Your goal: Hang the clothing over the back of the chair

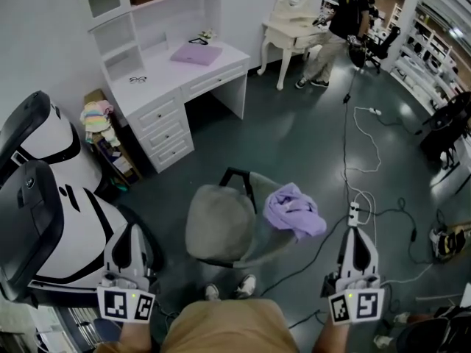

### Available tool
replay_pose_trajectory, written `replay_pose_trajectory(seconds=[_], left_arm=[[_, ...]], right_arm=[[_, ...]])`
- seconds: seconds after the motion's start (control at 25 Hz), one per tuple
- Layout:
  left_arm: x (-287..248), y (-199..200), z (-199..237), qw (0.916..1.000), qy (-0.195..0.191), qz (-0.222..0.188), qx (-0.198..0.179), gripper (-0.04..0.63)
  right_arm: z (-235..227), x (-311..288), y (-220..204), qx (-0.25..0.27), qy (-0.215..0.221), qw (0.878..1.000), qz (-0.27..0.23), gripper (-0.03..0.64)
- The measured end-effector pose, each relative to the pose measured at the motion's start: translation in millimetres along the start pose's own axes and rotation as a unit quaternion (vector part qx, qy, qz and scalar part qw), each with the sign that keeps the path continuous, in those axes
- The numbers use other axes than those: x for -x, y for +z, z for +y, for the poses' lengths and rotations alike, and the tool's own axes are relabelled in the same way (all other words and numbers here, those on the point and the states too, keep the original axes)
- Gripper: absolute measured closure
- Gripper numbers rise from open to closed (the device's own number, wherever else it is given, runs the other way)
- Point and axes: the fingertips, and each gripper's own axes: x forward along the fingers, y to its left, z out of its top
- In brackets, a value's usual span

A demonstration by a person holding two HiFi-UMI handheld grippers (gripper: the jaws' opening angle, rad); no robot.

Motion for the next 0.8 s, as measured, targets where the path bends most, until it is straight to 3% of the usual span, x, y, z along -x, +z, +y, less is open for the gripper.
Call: replay_pose_trajectory(seconds=[0.8], left_arm=[[11.1, -2.3, 8.4, 0.9997, 0.016, 0.02, -0.004, 0.592]], right_arm=[[53.4, -45.2, 0.0, -0.013, 0.082, 0.997, 0.007, 0.614]])
